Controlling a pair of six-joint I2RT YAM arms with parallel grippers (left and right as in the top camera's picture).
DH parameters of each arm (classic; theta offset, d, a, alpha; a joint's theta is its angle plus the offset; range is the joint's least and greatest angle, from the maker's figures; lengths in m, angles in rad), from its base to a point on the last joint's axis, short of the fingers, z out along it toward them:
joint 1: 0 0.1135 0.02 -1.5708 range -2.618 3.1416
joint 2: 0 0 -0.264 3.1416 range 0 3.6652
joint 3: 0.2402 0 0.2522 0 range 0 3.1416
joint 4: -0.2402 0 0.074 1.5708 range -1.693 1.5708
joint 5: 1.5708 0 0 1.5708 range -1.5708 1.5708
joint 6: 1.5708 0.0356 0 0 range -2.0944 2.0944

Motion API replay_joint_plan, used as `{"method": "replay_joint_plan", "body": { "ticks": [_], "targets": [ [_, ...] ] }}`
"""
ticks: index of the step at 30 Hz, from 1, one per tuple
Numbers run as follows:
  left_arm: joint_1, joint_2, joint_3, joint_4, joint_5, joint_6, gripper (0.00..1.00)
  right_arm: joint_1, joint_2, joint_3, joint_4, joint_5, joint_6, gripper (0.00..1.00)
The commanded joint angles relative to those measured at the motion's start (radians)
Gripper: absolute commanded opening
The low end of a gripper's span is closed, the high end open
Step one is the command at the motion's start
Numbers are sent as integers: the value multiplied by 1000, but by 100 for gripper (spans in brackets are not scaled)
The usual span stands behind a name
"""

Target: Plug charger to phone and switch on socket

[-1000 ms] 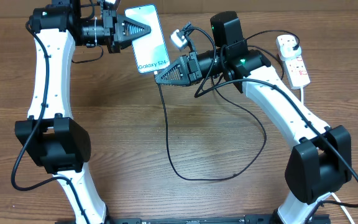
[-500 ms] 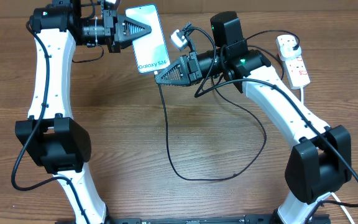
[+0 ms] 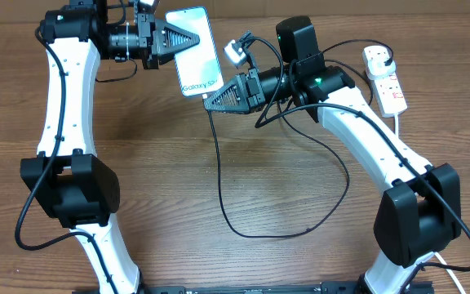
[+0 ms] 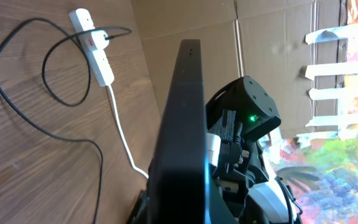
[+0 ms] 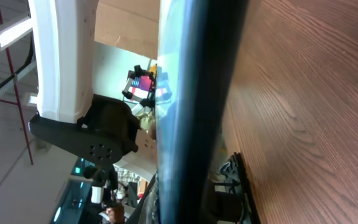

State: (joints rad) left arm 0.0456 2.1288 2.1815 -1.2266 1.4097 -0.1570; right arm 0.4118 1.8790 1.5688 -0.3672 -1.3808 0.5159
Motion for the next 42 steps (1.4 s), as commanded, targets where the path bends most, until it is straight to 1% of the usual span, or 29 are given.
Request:
{"method": "replay_joint_plan", "body": {
  "ticks": [1, 8, 12, 14, 42],
  "targets": [
    [-18, -6, 14, 11, -30, 13, 4, -4, -3, 7, 14, -20, 0, 4],
    [-15, -6, 14, 14, -24, 3, 4, -4, -3, 7, 14, -19, 5, 4],
    [-3, -6, 14, 32, 52, -9, 4, -4, -3, 7, 14, -19, 5, 4],
    [5, -6, 14, 33, 67, -9, 4, -4, -3, 7, 14, -19, 5, 4],
    [10, -6, 14, 27, 76, -49, 4, -3, -3, 6, 14, 55, 9, 4]
  ]
}}
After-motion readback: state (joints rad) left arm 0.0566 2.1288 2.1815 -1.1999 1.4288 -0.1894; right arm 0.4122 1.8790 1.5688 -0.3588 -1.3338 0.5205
